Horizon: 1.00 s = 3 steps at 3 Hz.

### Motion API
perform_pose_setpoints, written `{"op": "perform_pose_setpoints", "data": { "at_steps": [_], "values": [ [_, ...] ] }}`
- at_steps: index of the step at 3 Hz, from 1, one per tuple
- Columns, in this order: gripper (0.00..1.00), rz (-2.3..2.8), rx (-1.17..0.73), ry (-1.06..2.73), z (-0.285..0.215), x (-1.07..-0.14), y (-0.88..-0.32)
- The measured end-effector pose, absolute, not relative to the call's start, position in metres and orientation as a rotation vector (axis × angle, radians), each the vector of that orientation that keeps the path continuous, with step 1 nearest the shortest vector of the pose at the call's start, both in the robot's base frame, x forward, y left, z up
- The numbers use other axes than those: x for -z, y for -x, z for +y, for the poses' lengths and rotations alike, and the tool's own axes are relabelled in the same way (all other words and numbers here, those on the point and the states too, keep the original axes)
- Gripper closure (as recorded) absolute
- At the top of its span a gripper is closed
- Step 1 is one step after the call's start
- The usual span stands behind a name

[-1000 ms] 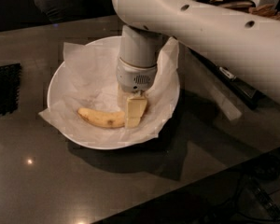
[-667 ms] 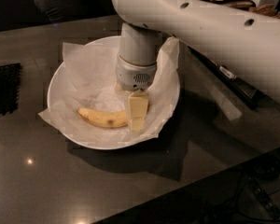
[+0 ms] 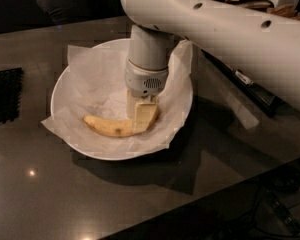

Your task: Pick banana from white bowl

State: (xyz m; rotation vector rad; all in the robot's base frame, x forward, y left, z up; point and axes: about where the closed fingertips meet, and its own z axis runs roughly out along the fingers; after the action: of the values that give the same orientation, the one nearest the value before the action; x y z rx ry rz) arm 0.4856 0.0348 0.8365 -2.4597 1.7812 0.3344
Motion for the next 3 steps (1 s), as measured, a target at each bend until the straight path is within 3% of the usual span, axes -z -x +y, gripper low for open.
{"op": "perform_pose_setpoints", "data": {
  "at_steps": [1,3],
  "values": [
    [0.84,1.781,-0.332,2.46,0.0346,-0.8371,-0.486],
    [1.0,1.791,-0.341,2.461,0.0324,-0.8336,-0.486]
  ]
}}
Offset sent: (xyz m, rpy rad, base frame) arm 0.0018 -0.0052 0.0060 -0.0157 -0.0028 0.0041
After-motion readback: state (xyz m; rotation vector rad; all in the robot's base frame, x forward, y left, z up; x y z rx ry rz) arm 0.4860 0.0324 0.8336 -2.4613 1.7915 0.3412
